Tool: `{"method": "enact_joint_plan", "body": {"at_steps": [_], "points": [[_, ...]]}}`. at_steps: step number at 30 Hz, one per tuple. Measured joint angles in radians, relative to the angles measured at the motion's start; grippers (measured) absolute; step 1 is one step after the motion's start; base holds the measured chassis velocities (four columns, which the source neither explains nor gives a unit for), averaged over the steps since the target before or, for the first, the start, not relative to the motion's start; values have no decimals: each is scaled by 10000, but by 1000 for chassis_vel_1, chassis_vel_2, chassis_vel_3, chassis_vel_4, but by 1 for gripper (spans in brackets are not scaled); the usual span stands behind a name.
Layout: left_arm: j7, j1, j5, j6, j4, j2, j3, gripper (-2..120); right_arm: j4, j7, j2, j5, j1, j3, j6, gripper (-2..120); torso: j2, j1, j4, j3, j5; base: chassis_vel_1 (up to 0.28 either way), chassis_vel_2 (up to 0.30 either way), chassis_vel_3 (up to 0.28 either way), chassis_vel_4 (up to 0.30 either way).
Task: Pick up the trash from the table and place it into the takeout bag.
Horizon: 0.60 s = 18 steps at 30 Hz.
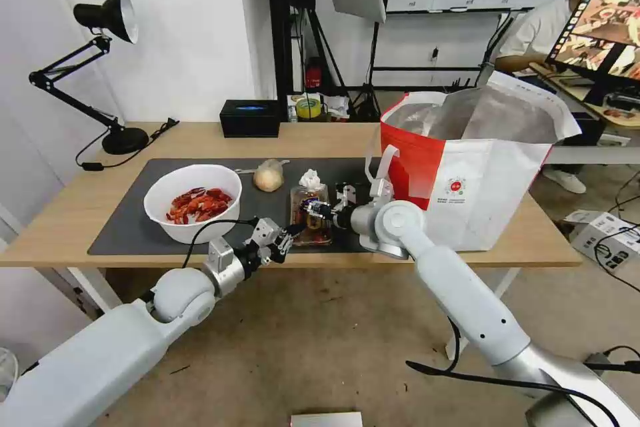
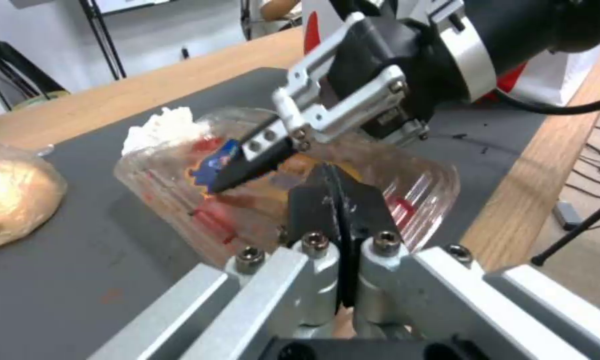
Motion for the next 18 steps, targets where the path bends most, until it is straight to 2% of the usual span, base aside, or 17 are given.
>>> {"method": "enact_joint_plan", "body": {"at_steps": [2, 4, 5, 8, 13, 18], "points": [[3, 43, 0, -19, -25, 26, -46, 0, 10, -8, -9, 3, -10, 9, 3, 30, 0, 0, 0, 0, 0, 0, 0, 0, 0], [16, 143, -2, -55, -86, 89, -167, 0, 33, -28, -35, 2, -23, 21, 8, 18, 0, 1, 0, 0, 0, 0, 0, 0, 0], [16, 143, -2, -55, -86, 89, -167, 0, 33, -28, -35, 2, -23, 21, 8, 18, 0, 1, 0, 0, 0, 0, 0, 0, 0], [42, 404, -4, -107, -184, 165, -508, 0, 94, -62, -76, 2, -57, 48, 16, 5, 0, 1, -1, 0, 0, 0, 0, 0, 0], [195, 940, 26, -157, -402, 268, -1117, 0, 137, -114, -93, 2, -120, 110, 20, 0, 0, 1, -2, 0, -3, 0, 0, 0, 0], [286, 2062, 76, -332, -819, 523, -2320, 0, 409, -252, -137, -10, -261, 236, 92, 0, 0, 1, 0, 0, -1, 0, 0, 0, 0]]}}
